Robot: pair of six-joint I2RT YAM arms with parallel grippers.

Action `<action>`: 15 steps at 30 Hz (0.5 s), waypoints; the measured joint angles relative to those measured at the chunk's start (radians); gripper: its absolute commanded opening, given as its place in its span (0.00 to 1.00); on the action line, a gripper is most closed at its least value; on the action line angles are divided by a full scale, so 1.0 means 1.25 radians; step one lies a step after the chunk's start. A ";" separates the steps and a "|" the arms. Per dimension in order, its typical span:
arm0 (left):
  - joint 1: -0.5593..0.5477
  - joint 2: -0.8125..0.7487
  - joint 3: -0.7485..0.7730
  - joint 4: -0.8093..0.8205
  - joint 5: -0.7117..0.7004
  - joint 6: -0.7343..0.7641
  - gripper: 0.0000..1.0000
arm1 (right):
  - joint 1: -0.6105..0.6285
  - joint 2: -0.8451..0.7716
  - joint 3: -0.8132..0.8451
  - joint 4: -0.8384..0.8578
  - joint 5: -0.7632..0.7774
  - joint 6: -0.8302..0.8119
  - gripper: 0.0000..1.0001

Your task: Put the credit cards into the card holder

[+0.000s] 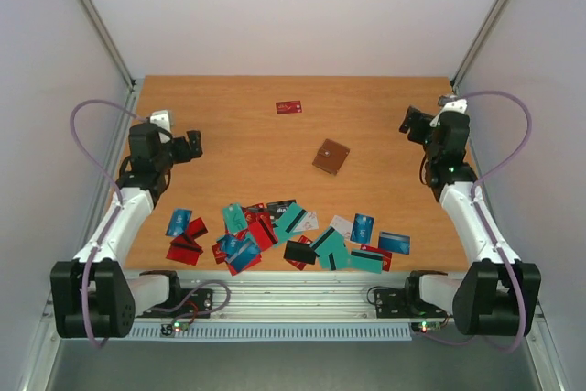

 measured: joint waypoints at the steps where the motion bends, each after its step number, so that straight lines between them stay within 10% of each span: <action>1: 0.000 -0.002 0.007 -0.034 0.020 -0.011 0.99 | 0.000 0.007 0.034 -0.056 -0.008 0.020 0.98; 15: -0.187 0.171 0.199 -0.376 0.259 -0.156 0.95 | 0.133 0.280 0.252 -0.606 -0.302 0.333 0.82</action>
